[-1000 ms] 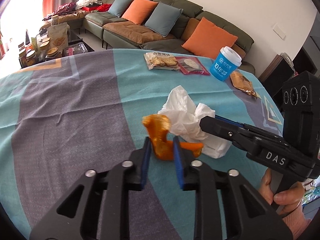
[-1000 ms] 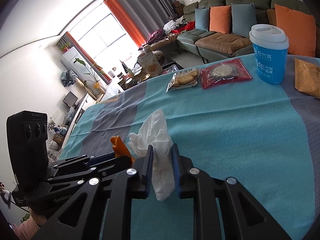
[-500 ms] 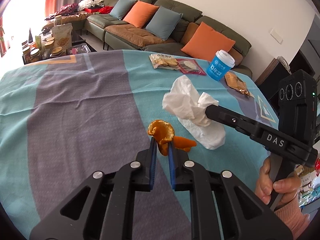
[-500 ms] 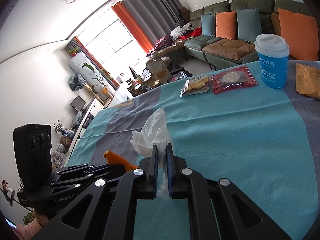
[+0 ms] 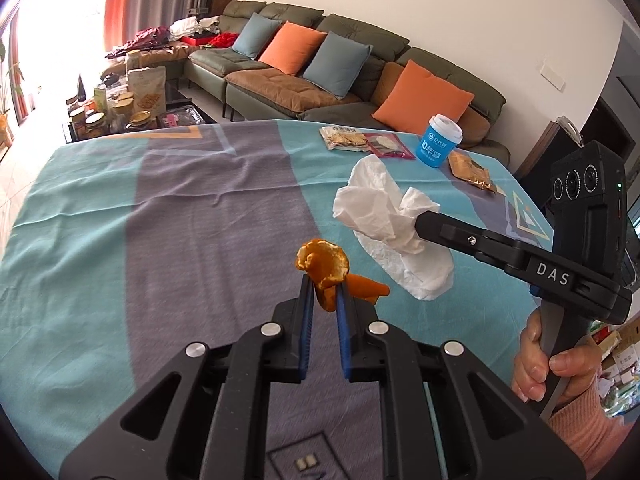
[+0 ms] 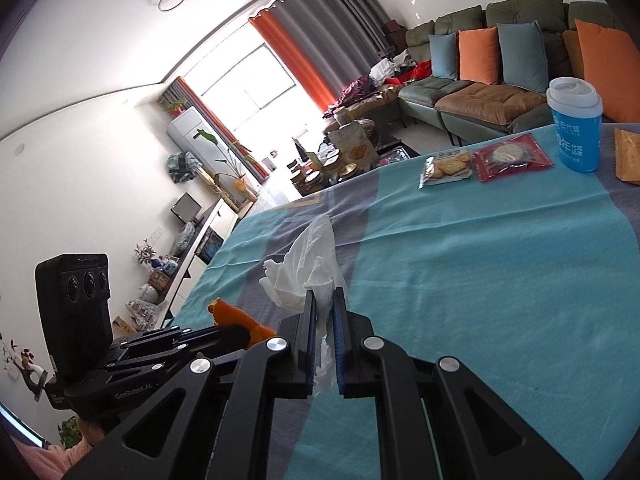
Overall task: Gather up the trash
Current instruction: 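Carry the orange peel and white tissue over to the teal bin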
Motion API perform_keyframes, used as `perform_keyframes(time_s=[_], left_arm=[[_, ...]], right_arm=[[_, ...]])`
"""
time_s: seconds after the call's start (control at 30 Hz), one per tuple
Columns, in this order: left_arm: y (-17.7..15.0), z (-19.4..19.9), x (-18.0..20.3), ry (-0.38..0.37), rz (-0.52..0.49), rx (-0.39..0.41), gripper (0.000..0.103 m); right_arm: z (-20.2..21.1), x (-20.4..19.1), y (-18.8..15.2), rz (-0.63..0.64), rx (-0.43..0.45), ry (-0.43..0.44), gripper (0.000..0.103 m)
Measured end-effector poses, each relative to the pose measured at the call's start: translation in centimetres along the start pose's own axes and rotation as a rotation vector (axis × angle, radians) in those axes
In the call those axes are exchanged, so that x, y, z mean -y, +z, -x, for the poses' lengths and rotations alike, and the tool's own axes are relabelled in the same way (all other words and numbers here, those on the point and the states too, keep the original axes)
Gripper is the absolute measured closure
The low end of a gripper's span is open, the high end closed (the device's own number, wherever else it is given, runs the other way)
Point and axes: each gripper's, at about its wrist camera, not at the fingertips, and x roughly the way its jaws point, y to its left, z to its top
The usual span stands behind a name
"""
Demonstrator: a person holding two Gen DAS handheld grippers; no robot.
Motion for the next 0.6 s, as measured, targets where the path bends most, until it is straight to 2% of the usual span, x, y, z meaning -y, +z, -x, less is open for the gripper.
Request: perform_keyframes(time_s=[0.37,0.6], left_arm=[[-2.9,4.1,-2.1,0.050,0.032,0.019,0.091],[-4.4,5.3,-3.8,0.072,0.066,0.013,0.091]], right_arm=[[-0.7,-3.5,-2.0,0.023,-0.026,0.075,0.096],[-1.3,-5.4,-2.9,0.038,-0.042,0.110,0.096]])
